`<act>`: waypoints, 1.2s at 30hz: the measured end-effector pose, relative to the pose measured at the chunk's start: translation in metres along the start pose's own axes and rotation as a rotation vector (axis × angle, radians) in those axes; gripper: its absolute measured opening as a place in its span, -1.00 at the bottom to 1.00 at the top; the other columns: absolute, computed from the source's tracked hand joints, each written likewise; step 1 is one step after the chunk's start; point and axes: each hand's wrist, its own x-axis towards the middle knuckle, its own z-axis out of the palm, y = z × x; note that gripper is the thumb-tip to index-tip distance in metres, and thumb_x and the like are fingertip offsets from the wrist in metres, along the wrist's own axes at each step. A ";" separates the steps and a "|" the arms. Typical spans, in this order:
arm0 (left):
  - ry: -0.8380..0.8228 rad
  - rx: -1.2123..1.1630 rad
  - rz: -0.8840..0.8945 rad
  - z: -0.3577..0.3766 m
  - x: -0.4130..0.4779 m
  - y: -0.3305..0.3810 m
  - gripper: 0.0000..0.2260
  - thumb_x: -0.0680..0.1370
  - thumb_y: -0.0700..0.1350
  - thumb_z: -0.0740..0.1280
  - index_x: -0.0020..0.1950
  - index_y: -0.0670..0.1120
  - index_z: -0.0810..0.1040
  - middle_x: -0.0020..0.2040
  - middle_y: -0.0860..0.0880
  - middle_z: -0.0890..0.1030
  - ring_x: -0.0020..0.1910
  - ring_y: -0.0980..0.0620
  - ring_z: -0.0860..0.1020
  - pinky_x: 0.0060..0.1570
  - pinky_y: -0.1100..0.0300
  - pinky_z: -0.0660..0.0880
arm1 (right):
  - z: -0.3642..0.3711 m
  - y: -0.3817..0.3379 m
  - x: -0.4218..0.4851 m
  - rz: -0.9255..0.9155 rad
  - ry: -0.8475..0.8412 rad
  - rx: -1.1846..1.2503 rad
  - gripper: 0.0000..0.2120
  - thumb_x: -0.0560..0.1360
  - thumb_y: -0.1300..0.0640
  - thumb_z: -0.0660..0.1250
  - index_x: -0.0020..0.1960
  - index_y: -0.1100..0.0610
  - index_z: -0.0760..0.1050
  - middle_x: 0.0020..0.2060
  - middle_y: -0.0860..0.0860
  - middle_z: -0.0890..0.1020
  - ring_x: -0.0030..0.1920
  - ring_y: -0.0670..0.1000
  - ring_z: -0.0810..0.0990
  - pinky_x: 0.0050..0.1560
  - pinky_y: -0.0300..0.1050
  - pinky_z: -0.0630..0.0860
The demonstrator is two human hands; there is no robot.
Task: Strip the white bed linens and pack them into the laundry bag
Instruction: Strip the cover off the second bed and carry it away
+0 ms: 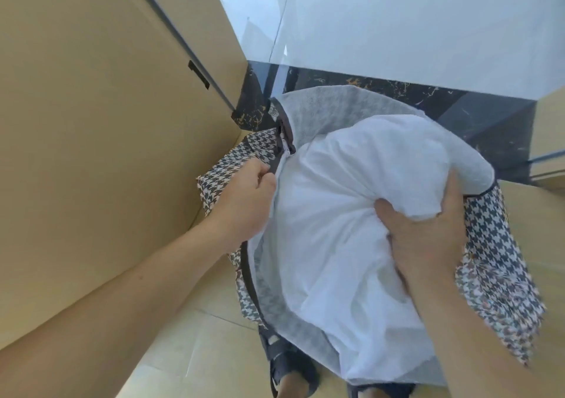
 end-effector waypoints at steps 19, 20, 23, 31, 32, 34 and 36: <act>-0.001 0.099 0.002 0.086 -0.004 -0.051 -0.78 0.59 0.07 0.32 -0.13 0.02 0.34 -0.26 0.04 0.45 -0.33 0.06 0.39 -0.34 0.09 0.28 | -0.004 0.086 -0.001 0.061 -0.269 -0.230 -0.27 0.53 -0.38 0.14 0.58 -0.03 0.20 0.53 0.05 0.27 0.45 0.03 0.28 0.41 0.10 0.29; 0.003 0.168 0.004 0.092 -0.001 -0.053 -0.76 0.59 0.07 0.32 -0.16 0.02 0.32 -0.27 0.04 0.44 -0.34 0.07 0.38 -0.37 0.11 0.26 | -0.013 0.098 0.008 0.072 -0.176 -0.383 -0.32 0.56 -0.29 0.20 0.57 0.03 0.23 0.51 0.08 0.29 0.46 0.10 0.29 0.39 0.18 0.30; 0.020 0.279 0.005 0.104 0.007 -0.061 -0.73 0.60 0.06 0.31 -0.19 0.03 0.29 -0.26 0.03 0.43 -0.33 0.10 0.39 -0.38 0.17 0.25 | -0.044 0.140 0.029 0.337 -0.193 -0.700 -0.22 0.54 -0.17 0.35 0.60 0.09 0.11 0.55 0.16 0.21 0.53 0.21 0.17 0.39 0.31 0.25; 0.120 0.382 0.043 0.098 -0.005 -0.081 -0.77 0.58 0.06 0.27 -0.15 -0.02 0.30 -0.31 -0.02 0.47 -0.38 -0.02 0.44 -0.40 0.08 0.25 | -0.077 0.206 0.043 0.273 -0.294 -0.980 -0.71 0.66 -0.05 0.16 0.01 0.13 0.53 0.07 0.18 0.60 0.13 0.24 0.52 0.19 0.16 0.34; 0.123 0.419 0.029 0.096 -0.008 -0.082 -0.77 0.59 0.06 0.25 -0.14 -0.04 0.32 -0.31 -0.01 0.47 -0.38 -0.02 0.43 -0.38 0.06 0.25 | -0.078 0.204 0.045 0.252 -0.245 -0.922 -0.68 0.67 -0.02 0.13 -0.14 0.13 0.46 -0.07 0.16 0.60 0.03 0.23 0.53 0.15 0.13 0.35; 0.135 0.457 -0.016 0.092 -0.014 -0.078 -0.78 0.63 0.03 0.20 -0.14 -0.06 0.32 -0.30 0.01 0.43 -0.36 0.01 0.38 -0.36 0.05 0.22 | -0.083 0.189 0.047 0.223 -0.156 -0.767 -0.61 0.69 -0.01 0.10 -0.26 0.15 0.37 -0.27 0.11 0.52 -0.13 0.22 0.53 -0.01 0.08 0.37; 0.169 0.420 -0.056 0.085 -0.023 -0.066 -0.73 0.67 -0.07 0.16 -0.22 -0.08 0.29 -0.31 -0.02 0.39 -0.36 0.01 0.33 -0.36 0.03 0.16 | -0.090 0.160 0.046 0.158 -0.085 -0.592 -0.57 0.69 -0.01 0.12 -0.32 0.13 0.30 -0.39 0.07 0.44 -0.29 0.19 0.46 -0.29 -0.02 0.29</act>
